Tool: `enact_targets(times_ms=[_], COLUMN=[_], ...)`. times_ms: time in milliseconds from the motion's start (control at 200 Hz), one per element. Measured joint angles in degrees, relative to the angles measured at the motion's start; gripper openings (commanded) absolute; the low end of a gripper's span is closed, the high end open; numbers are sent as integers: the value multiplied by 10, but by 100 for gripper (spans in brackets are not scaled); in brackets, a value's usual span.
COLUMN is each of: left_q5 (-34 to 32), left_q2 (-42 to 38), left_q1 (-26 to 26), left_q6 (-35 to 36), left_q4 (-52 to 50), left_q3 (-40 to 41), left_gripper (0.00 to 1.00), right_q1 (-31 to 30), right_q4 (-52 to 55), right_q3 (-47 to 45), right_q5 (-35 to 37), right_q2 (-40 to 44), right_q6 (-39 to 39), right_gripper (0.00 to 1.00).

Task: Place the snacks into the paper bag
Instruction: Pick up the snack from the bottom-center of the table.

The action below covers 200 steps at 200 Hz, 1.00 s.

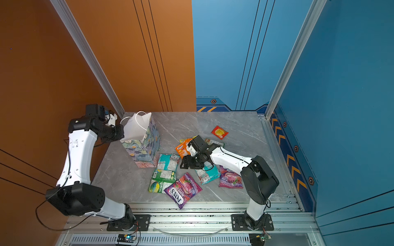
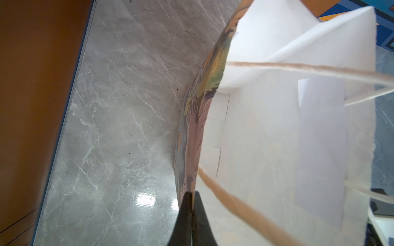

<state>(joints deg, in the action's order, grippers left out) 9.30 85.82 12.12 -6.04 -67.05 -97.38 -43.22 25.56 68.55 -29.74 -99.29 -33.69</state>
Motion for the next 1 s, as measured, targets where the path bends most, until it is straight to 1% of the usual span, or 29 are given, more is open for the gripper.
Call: enact_targets(times_ms=[85,155,305,440,586,766,816,861,896,921,936,951,956,991,1001], left_q5=[7,14,19,20,24,31,33,34,35,35,35,35,35,37,37], left_q2=[-1,-3,-7,-10,-11,-12,-12,-12,-12,-12,-12,-12,-12,-12,-12], left_q1=[0,0,0,2,3,3,4,4,4,4,4,4,4,4,4], left_q6=[0,-2,-5,-5,-5,-7,-9,-9,-9,-9,-9,-9,-9,-10,-10], left_q4=[0,0,0,0,0,0,0,0,0,0,0,0,0,0,0], left_q3=[1,4,7,8,10,15,15,16,16,16,16,16,16,16,16], left_gripper=[0,0,0,0,0,0,0,0,0,0,0,0,0,0,0], right_q1=[-16,-19,-24,-32,-33,-34,-33,-33,-33,-33,-33,-33,-33,-32,-32], right_q4=[7,14,59,72,72,66,60,58,57,54,53,53,53,52,52], right_q3=[-5,-18,-42,-54,-55,-54,-49,-46,-43,-42,-42,-42,-42,-42,-42], right_q5=[0,5,50,66,55,31,28,28,26,25,25,23,23,19,17], right_q2=[-2,-1,11,24,17,-38,-42,-47,-50,-53,-54,-56,-56,-59,-59], right_q6=[7,14,44,63,84,100,103,104,106,110,106,111,110,110,105], right_gripper=[71,73,75,76,77,75,72,63,59,52,51,45,45,32,31])
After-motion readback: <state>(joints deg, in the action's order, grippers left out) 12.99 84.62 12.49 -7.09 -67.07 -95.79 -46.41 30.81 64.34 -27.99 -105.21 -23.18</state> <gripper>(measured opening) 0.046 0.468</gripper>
